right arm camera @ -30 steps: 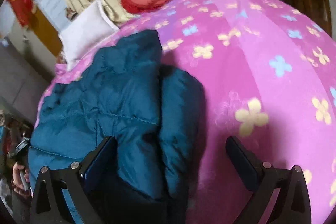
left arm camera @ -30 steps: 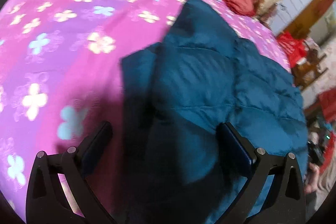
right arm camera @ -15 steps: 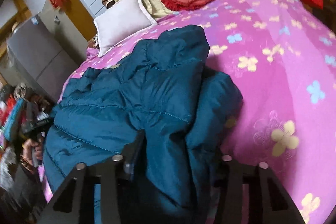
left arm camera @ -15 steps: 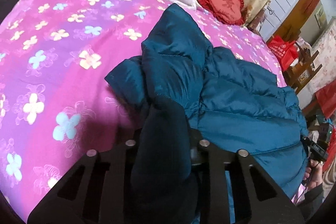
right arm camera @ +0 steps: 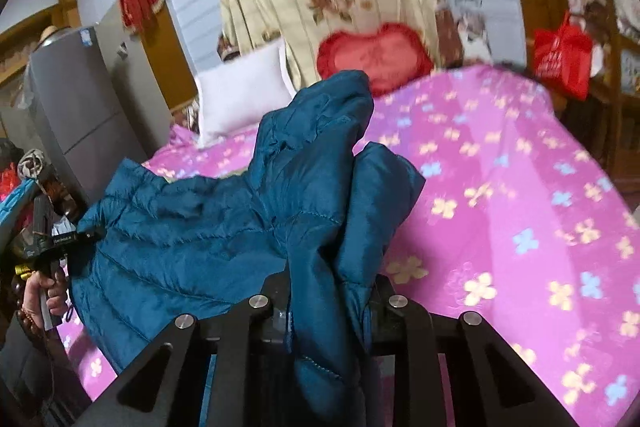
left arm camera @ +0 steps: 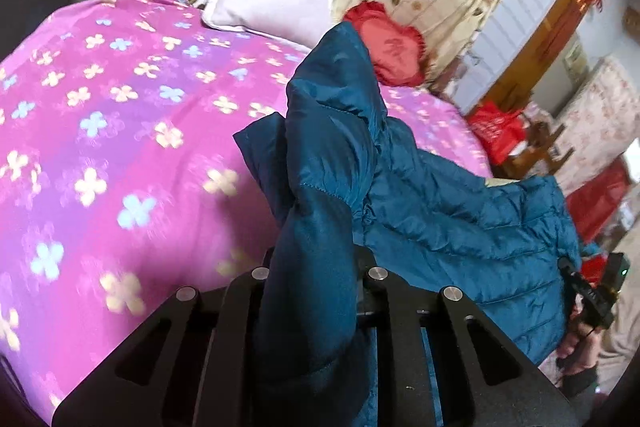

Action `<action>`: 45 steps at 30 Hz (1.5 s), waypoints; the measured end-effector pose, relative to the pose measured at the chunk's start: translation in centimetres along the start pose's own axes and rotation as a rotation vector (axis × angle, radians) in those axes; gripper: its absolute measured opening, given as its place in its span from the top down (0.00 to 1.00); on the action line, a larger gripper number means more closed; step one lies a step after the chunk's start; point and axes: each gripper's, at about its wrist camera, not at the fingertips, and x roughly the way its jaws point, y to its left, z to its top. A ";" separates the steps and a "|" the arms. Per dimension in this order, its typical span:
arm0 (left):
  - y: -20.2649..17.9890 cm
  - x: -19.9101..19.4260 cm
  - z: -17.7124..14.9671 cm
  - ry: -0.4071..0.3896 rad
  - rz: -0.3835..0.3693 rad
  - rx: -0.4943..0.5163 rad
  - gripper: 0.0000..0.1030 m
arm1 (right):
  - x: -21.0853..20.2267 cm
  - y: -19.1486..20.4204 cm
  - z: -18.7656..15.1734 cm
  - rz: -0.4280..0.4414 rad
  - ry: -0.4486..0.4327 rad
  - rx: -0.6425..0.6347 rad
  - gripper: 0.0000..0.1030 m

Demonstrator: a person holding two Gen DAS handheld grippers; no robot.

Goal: Fold large clothes

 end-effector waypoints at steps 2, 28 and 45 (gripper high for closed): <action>-0.6 -0.8 -0.9 0.006 -0.027 -0.005 0.86 | -2.2 -0.2 -0.6 0.000 -0.019 -0.006 0.79; -9.3 -5.9 -7.9 -0.212 0.282 0.308 0.17 | -8.2 3.9 -4.5 -0.211 -0.113 0.050 0.07; -18.0 -10.6 -22.1 -0.030 0.278 0.468 0.00 | -17.7 13.7 -18.3 -0.353 0.098 0.028 0.05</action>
